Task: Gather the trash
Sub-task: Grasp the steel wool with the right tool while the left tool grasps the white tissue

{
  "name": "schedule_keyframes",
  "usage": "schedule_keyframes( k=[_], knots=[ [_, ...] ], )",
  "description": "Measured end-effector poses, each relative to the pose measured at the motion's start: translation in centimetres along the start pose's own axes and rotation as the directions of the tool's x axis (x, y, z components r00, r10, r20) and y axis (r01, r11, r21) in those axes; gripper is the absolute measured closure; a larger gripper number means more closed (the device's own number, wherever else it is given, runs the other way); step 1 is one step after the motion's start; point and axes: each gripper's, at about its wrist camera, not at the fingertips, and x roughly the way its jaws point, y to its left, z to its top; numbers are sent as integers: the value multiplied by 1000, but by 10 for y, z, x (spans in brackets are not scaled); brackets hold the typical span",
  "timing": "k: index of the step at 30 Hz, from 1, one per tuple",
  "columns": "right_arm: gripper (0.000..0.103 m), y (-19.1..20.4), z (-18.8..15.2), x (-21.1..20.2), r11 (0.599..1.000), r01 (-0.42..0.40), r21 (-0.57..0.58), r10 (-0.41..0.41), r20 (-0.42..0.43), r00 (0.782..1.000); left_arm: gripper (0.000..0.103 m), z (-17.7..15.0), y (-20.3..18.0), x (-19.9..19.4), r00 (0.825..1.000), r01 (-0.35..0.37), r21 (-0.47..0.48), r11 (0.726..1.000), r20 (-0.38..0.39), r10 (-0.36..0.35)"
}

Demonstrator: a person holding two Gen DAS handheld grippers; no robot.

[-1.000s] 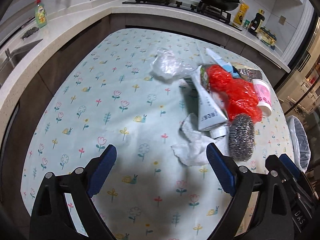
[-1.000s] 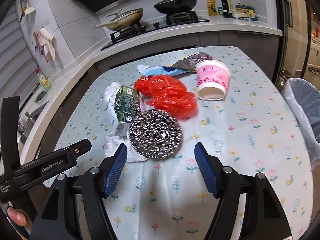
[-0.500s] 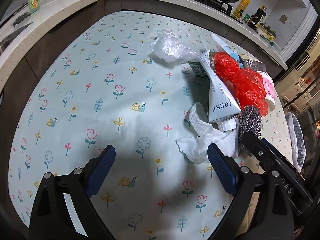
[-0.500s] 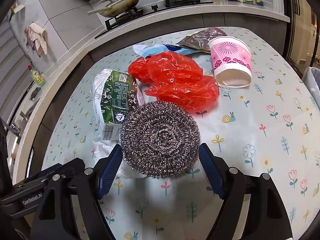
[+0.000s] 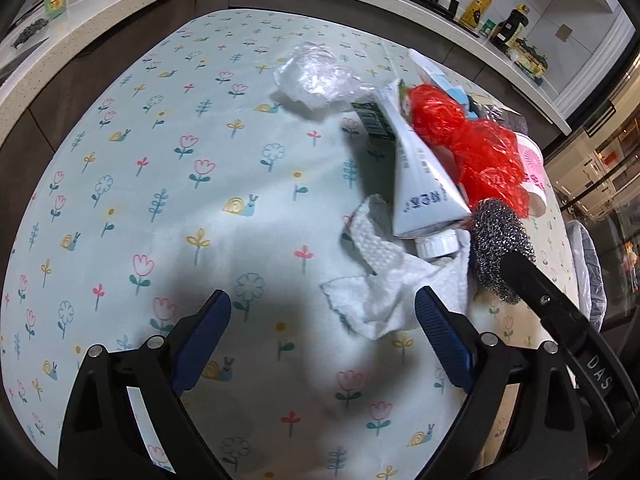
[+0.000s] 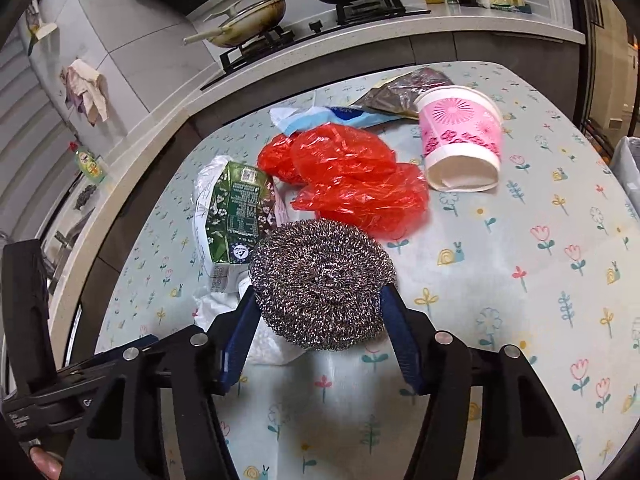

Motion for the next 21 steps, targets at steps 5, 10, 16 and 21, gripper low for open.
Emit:
schedule_keyframes(
  k=[5, 10, 16, 21],
  knots=[
    [44, -16, -1, -18, 1000, 8, 26, -8, 17, 1000, 15, -1, -19, 5, 999, 36, 44, 998, -4, -36],
    [44, -25, -4, -35, 999, 34, 27, -35, 37, 999, 32, 2, -40, 20, 998, 55, 81, 995, -30, -53],
    [44, -34, -7, -48, 998, 51, 37, -53, 49, 997, 77, -6, -58, 17, 997, 63, 126, 990, -42, -58],
    [44, -39, -9, -63, 998, 41, 45, -45, 77, 996, 90, -17, -67, 0, 997, 75, 146, 986, -32, -71]
  ],
)
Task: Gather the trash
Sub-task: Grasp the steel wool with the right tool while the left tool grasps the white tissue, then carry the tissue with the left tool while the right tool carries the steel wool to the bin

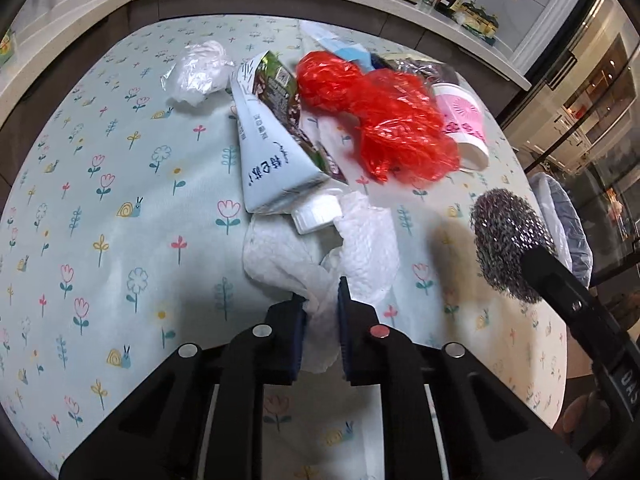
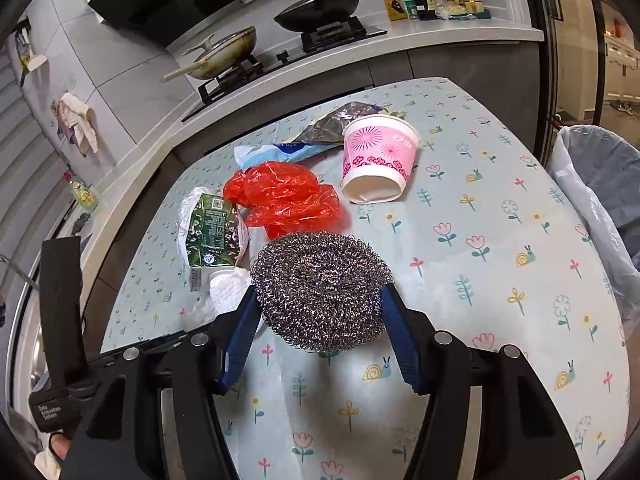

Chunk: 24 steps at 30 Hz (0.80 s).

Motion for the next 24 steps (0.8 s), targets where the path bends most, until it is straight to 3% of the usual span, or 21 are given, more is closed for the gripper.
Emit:
schedule_keyframes(
  k=[13, 24],
  knots=[
    [44, -35, 8, -53, 998, -6, 60, -1, 109, 994, 90, 2, -64, -51, 995, 64, 81, 995, 74, -70],
    [44, -107, 18, -96, 987, 47, 155, -76, 185, 980, 90, 10, -163, -41, 991, 98, 211, 973, 68, -115]
  ],
)
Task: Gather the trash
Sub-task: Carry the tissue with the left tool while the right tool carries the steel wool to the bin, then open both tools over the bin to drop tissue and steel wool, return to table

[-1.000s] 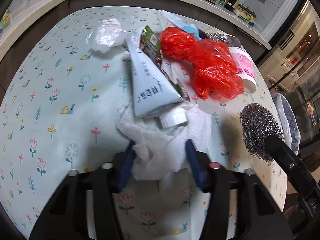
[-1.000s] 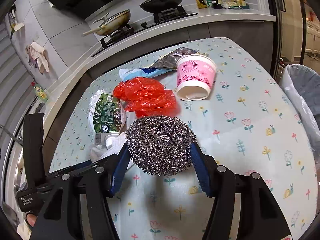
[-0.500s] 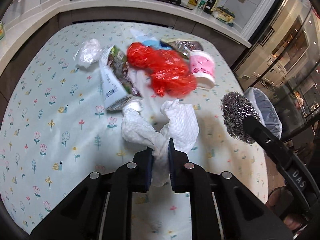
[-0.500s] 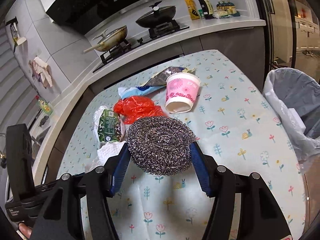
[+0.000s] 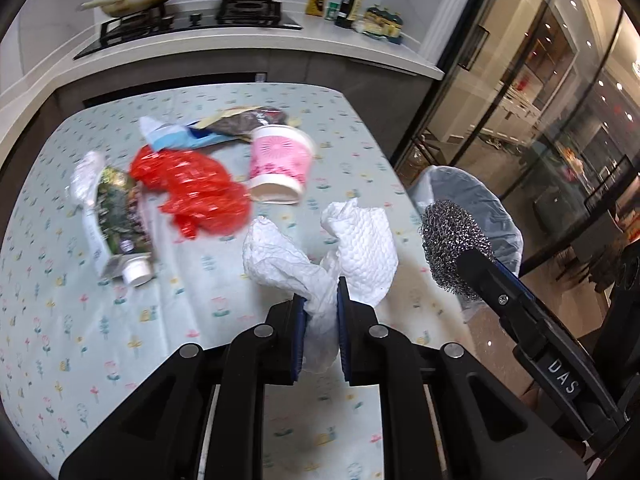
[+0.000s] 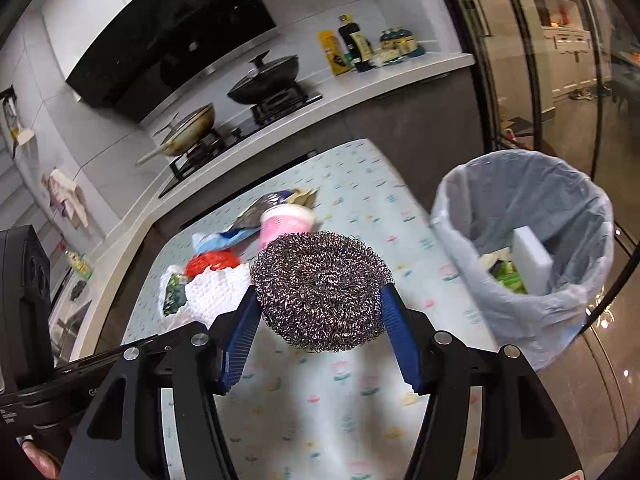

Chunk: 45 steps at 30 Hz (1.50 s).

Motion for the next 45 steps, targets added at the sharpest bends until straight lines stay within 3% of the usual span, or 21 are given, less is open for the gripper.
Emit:
schedule_keyframes(
  k=[15, 26, 28, 30, 35, 45],
  knots=[
    [44, -119, 32, -22, 977, 140, 158, -153, 68, 986, 89, 39, -126, 66, 994, 106, 176, 979, -56, -97],
    [44, -168, 45, -19, 951, 208, 228, -230, 72, 971, 88, 68, -187, 116, 981, 178, 226, 958, -119, -154],
    [44, -172, 46, -14, 949, 209, 234, -230, 67, 971, 85, 72, -195, 119, 982, 174, 241, 955, -116, -150],
    [44, -174, 48, -8, 948, 207, 243, -228, 60, 972, 72, 75, -199, 122, 984, 166, 248, 954, -108, -143],
    [39, -173, 53, 3, 948, 194, 251, -214, 53, 975, 54, 82, -195, 121, 984, 170, 216, 961, -94, -152],
    [39, -158, 53, 1, 955, 184, 231, -204, 62, 977, 46, 87, -176, 107, 990, 137, 196, 971, -45, -131]
  ],
)
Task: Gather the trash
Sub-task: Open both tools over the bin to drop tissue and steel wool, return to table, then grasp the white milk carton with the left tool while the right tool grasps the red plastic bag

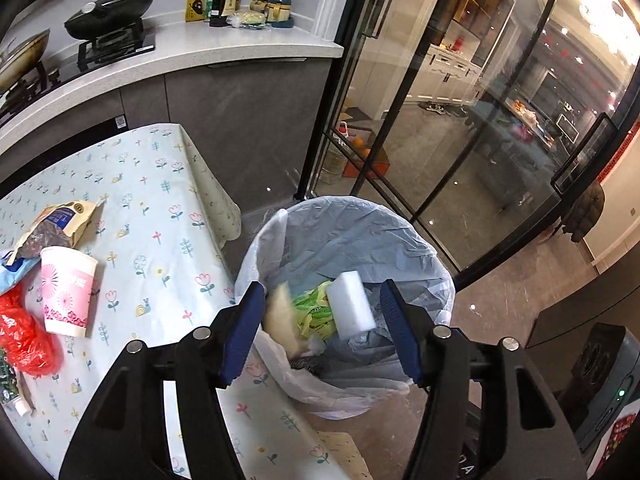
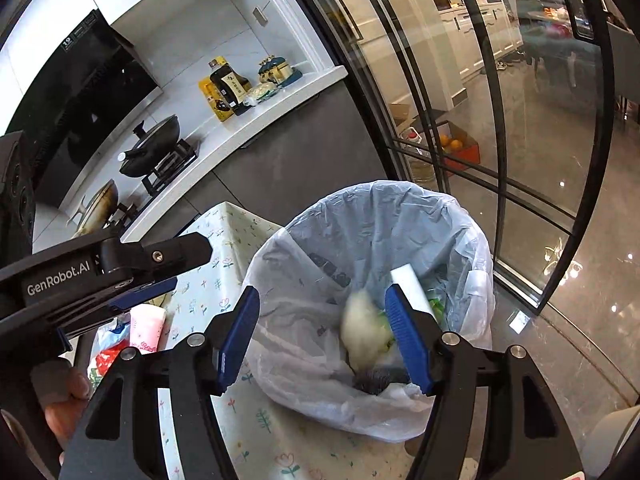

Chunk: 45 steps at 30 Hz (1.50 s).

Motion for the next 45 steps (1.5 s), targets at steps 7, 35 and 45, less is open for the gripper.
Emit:
schedule_keyframes(
  k=[7, 35, 45],
  knots=[
    [39, 18, -8, -7, 1000, -21, -22, 21, -8, 1000, 41, -9, 26, -23, 998, -44, -57, 997, 35, 46],
    [39, 178, -76, -8, 946, -191, -261, 165, -115, 979, 34, -86, 216, -132, 951, -247, -387, 889, 78, 298],
    [39, 241, -115, 11, 903, -266, -338, 206, -202, 958, 31, -126, 288, -156, 934, -288, -510, 810, 36, 355]
  ],
)
